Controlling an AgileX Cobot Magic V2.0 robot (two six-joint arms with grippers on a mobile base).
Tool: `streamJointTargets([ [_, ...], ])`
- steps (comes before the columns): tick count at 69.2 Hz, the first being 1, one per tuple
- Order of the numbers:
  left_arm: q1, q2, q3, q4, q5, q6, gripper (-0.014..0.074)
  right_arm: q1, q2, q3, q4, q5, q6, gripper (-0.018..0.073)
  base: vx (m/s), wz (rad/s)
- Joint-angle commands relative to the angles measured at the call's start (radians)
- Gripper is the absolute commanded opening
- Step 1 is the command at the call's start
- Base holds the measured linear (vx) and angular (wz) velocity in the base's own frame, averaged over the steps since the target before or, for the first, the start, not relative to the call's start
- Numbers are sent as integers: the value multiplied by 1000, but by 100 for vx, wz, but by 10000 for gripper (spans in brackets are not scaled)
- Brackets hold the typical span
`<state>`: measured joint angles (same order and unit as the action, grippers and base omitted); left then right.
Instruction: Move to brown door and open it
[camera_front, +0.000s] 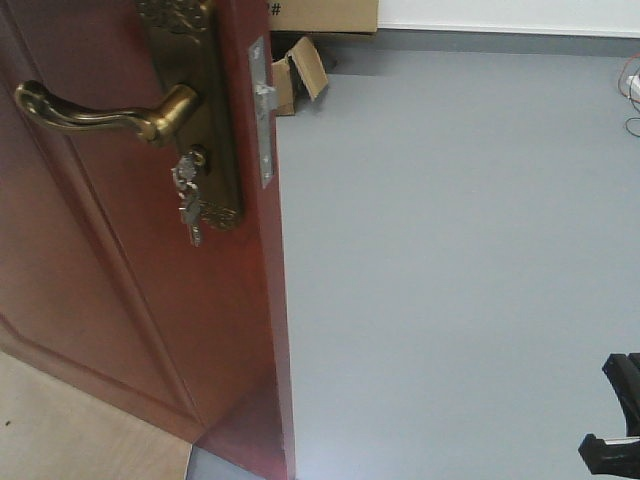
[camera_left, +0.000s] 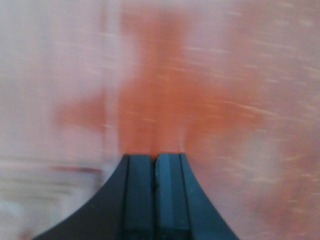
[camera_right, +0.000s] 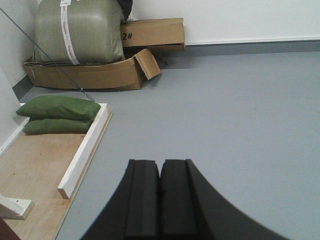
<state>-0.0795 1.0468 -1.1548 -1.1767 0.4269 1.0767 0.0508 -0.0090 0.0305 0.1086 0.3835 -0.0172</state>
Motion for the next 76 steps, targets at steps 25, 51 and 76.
streamJointTargets([
  [25, -6, -11, -30, -27, -41, 0, 17, -1, -16, 2, -5, -81, -11, 0, 21, 1],
  [51, -6, -11, -30, -27, -41, 0, 17, -1, -16, 2, -5, -80, -11, 0, 18, 7],
  [76, -6, -11, -30, -27, -41, 0, 17, -1, -16, 2, -5, -80, -11, 0, 12, 2],
])
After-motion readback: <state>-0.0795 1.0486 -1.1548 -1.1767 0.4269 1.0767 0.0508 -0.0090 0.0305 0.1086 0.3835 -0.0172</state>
